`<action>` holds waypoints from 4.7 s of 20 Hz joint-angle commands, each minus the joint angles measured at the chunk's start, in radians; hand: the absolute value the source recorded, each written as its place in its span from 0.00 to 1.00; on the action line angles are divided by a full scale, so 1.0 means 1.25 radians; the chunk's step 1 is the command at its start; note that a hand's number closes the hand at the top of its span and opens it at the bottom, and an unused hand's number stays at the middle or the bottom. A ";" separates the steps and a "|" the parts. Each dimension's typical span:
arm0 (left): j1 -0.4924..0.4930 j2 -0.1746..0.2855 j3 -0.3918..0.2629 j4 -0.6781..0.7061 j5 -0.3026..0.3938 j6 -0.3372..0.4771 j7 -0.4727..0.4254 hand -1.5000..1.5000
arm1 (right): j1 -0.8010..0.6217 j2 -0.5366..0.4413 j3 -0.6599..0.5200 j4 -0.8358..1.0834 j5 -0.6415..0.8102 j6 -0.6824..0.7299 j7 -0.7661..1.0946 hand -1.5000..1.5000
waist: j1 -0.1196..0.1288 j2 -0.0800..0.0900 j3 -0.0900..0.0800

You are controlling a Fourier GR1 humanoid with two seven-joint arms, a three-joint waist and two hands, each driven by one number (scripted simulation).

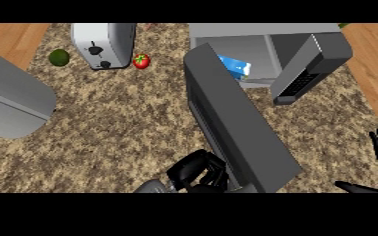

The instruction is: Pick up the milk, place it into the microwave and close the microwave

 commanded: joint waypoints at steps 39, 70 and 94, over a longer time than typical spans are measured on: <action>-0.548 -0.009 -0.071 0.146 0.465 0.410 -0.021 1.00 | -0.130 -0.064 0.142 -0.320 -0.137 0.159 0.168 0.00 | -0.244 0.058 0.003; -0.658 -0.007 -0.064 0.251 0.577 0.489 -0.034 1.00 | -0.256 -0.143 0.326 -0.583 -0.176 0.339 0.311 1.00 | -0.321 0.070 0.007; -0.598 -0.007 -0.037 0.264 0.672 0.597 -0.006 1.00 | -0.203 -0.182 0.460 -0.753 -0.211 0.370 0.442 1.00 | -0.328 0.085 0.004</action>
